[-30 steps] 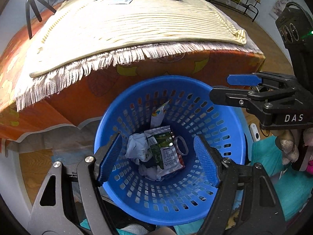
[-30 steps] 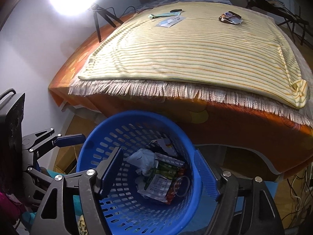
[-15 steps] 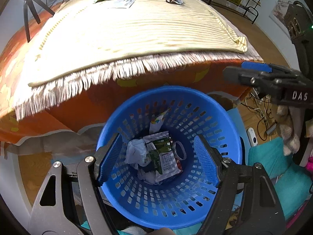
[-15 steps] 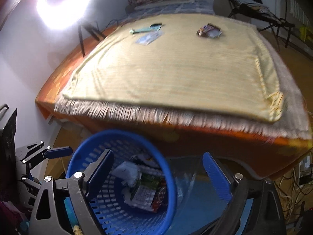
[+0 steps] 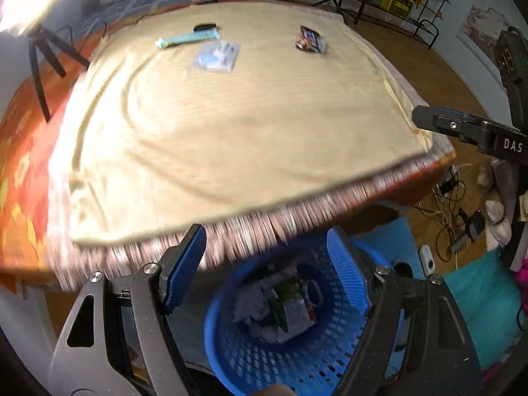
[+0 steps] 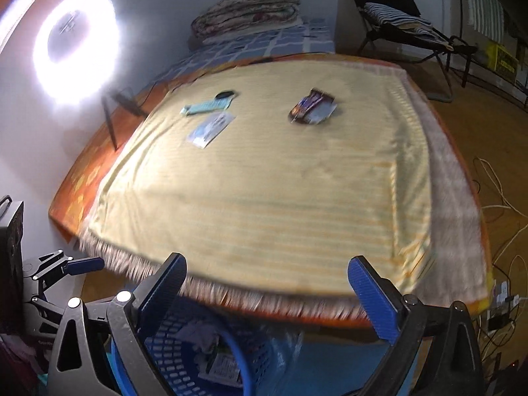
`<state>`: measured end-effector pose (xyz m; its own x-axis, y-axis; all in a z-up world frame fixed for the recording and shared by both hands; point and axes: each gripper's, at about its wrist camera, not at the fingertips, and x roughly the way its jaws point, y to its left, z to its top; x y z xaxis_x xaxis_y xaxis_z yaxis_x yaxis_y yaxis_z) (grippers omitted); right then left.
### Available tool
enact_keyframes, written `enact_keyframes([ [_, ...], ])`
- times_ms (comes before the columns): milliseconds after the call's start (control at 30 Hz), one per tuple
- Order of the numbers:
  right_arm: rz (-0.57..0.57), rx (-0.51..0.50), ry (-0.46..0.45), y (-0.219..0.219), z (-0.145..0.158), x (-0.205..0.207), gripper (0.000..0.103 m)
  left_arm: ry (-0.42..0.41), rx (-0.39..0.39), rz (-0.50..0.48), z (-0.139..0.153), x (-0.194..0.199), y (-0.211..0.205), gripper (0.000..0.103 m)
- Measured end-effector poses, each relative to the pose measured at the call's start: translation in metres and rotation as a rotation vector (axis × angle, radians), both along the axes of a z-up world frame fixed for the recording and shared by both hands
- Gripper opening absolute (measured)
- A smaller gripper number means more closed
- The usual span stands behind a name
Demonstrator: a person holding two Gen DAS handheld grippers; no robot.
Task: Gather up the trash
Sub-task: 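Move both tools back up over the blanket, then grasp the white alcohol pad packet with the left tool while the right tool grasps the Snickers bar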
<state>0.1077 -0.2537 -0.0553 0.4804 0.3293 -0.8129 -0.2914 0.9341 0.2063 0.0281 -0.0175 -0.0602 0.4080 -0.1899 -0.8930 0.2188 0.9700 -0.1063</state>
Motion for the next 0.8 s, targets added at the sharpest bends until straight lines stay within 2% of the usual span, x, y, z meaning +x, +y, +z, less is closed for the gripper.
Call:
enact_keyframes([
  [300, -0.024, 0.035, 0.047, -0.001, 0.008, 0.075, 0.100, -0.006, -0.017, 0.028, 0.006, 0.084, 0.013, 0.078],
  [500, -0.061, 0.039, 0.081, 0.007, 0.004, 0.129, 0.099, 0.044, -0.057, 0.069, -0.008, 0.148, 0.024, 0.078],
  [800, -0.120, -0.001, 0.138, 0.016, -0.017, 0.198, 0.099, 0.045, 0.010, 0.067, -0.028, 0.210, 0.018, 0.078],
])
